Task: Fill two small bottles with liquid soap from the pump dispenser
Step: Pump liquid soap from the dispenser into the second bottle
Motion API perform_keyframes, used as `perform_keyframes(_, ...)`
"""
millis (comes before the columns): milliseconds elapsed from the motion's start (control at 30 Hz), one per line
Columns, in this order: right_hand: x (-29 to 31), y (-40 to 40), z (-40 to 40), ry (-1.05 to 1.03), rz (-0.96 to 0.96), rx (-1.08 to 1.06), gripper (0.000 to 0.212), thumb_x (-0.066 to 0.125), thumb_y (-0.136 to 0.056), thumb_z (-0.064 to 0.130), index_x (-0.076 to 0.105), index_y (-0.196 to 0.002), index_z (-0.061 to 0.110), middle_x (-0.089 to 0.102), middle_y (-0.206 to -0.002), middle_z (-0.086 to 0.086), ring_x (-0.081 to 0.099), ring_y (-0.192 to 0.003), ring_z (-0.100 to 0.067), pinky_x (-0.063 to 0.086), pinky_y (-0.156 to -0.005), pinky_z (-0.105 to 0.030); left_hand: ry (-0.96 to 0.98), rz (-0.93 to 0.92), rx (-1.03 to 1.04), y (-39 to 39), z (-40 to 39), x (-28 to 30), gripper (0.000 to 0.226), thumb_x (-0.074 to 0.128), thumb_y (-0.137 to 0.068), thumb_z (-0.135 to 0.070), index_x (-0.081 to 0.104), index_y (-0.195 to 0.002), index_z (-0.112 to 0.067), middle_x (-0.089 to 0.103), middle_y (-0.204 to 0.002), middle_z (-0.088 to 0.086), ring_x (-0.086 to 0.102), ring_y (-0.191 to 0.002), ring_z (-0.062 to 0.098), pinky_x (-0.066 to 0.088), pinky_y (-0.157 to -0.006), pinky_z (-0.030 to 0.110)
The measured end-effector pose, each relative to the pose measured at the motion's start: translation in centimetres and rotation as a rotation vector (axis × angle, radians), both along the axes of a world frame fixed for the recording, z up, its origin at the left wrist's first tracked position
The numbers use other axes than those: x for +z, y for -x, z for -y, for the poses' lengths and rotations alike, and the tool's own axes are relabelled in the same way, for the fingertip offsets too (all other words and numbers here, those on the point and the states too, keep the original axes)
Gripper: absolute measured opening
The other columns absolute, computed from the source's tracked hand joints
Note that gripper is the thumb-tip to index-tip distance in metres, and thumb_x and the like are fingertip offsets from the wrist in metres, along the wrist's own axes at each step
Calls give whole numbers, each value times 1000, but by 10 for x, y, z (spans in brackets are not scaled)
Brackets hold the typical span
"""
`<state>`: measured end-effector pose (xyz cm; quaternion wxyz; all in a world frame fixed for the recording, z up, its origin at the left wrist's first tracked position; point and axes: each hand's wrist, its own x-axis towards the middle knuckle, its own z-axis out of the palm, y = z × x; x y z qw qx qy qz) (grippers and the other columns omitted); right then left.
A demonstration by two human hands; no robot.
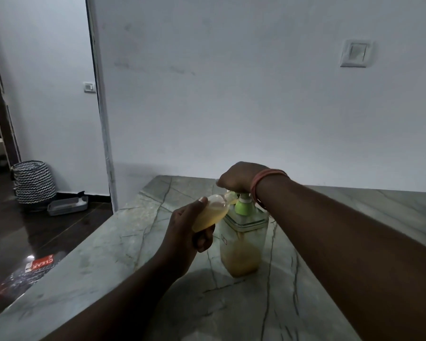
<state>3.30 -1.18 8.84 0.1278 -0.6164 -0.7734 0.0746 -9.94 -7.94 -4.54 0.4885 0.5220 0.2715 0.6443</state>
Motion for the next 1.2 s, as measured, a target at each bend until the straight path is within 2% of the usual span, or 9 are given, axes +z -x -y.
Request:
perform_keyframes(200, -3, -3, -1, 30, -113, -36, 32, 41, -92, 36, 55, -71, 16, 57, -70, -1, 51, -58, -14, 28, -49, -26, -7, 1, 3, -1, -4, 0, 43, 67, -89, -51, 72, -78, -9, 52, -56, 13, 39, -40, 17, 34, -43, 23)
perform_keyframes(333, 0, -2, 3, 31, -20, -11, 24, 39, -95, 37, 55, -92, 18, 54, -96, -4, 49, -78, -18, 28, -56, -27, -8, -5, 7, -2, -2, 1, 42, 67, -89, -50, 73, -78, -10, 51, -55, 11, 39, -40, 16, 34, -43, 22)
perform_keyframes(400, 0, 0, 2, 33, 40, 5, 22, 41, -94, 36, 54, -93, 18, 55, -101, -5, 49, -76, -17, 29, -56, -28, -8, 10, -4, -2, -1, 1, 41, 67, -89, -49, 72, -79, -10, 51, -53, 10, 38, -39, 15, 33, -42, 22)
perform_keyframes(500, -1, 2, -2, 28, 72, 6, 23, 46, -91, 38, 55, -88, 18, 57, -86, -2, 50, -63, -13, 32, -49, -25, -4, 17, -6, -1, -1, -1, 38, 66, -90, -49, 75, -81, -13, 52, -53, 7, 39, -38, 14, 34, -42, 22)
perform_keyframes(633, -6, 0, -7, -70, -84, -25, 28, 44, -87, 36, 53, -69, 16, 53, -79, -3, 50, -69, -18, 27, -50, -25, 1, 5, 6, 1, -4, 0, 36, 68, -88, -50, 77, -79, -17, 53, -54, 7, 41, -39, 13, 35, -41, 22)
perform_keyframes(733, -5, -4, -4, -18, -124, -28, 28, 41, -89, 34, 55, -69, 18, 54, -75, 0, 49, -65, -13, 27, -50, -26, 10, -3, -9, -1, -2, 1, 38, 66, -89, -51, 76, -79, -15, 52, -54, 7, 41, -39, 13, 35, -42, 22)
perform_keyframes(1000, 3, -1, 3, 10, 39, 13, 23, 42, -94, 36, 55, -91, 17, 52, -94, -3, 50, -77, -18, 30, -56, -28, 16, 20, 17, -4, 3, 4, 39, 62, -95, -43, 73, -78, -10, 50, -56, 13, 36, -39, 17, 31, -43, 22)
perform_keyframes(1100, 0, -1, -3, -32, -37, 2, 26, 45, -90, 36, 57, -78, 15, 55, -85, -2, 52, -70, -17, 31, -52, -26, 11, 9, 17, -2, 0, 5, 37, 61, -95, -44, 75, -76, -16, 51, -55, 11, 38, -39, 15, 33, -43, 22)
perform_keyframes(1200, -4, -1, -4, -33, -111, 1, 25, 41, -86, 32, 57, -76, 15, 56, -90, -5, 54, -80, -22, 31, -55, -27, 11, 2, 19, -1, 0, 3, 37, 63, -93, -48, 77, -78, -17, 52, -55, 10, 39, -39, 14, 34, -43, 22)
